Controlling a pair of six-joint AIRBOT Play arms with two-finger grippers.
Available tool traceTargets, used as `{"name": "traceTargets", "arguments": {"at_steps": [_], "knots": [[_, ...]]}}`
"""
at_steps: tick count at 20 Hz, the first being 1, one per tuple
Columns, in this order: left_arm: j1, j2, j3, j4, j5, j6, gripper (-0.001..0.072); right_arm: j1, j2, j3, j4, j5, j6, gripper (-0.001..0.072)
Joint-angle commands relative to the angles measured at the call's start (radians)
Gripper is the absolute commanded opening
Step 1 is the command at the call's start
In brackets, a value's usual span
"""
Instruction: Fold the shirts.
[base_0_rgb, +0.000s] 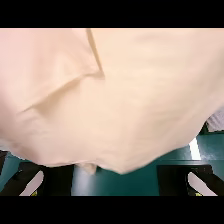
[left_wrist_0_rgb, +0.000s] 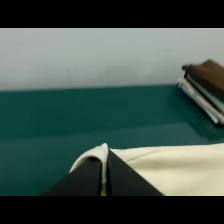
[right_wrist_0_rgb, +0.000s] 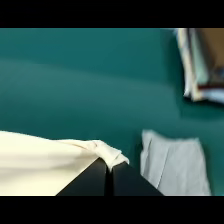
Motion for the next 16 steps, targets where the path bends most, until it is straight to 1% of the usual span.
{"name": "traceTargets", "arguments": {"at_steps": [1, 3, 4, 6, 9, 11, 14, 16], "knots": [[0.000, -0.113, -0.248, -0.002, -0.068, 0.034, 0.0026, 0.000, -0.145, -0.148, -0.006, 0.053, 0.002, 0.0014], [0.000, -0.197, -0.402, -0.002, -0.035, 0.080, 0.0026, 0.000, -0.251, -0.223, -0.006, 0.051, 0.001, 0.0014], [0.000, -0.253, -0.465, -0.002, 0.004, 0.098, 0.0026, 0.001, -0.308, -0.248, -0.006, 0.049, 0.001, 0.0014], [0.000, -0.382, -0.528, -0.002, 0.090, 0.106, 0.0026, 0.002, -0.435, -0.282, 0.000, 0.030, 0.001, 0.0014], [0.000, -0.571, -0.501, -0.026, 0.222, 0.157, 0.0026, 0.002, -0.608, -0.259, 0.029, -0.011, -0.007, 0.0014], [0.000, -0.680, -0.420, -0.041, 0.282, 0.157, 0.0026, 0.003, -0.694, -0.185, 0.033, -0.087, -0.006, 0.0015], [0.000, -0.778, -0.281, -0.044, 0.291, 0.157, 0.0026, 0.017, -0.779, -0.035, 0.056, -0.122, -0.006, 0.0015], [0.000, -0.780, -0.241, -0.042, 0.276, 0.157, 0.0027, 0.023, -0.800, 0.041, 0.054, -0.115, -0.006, 0.0015]]}}
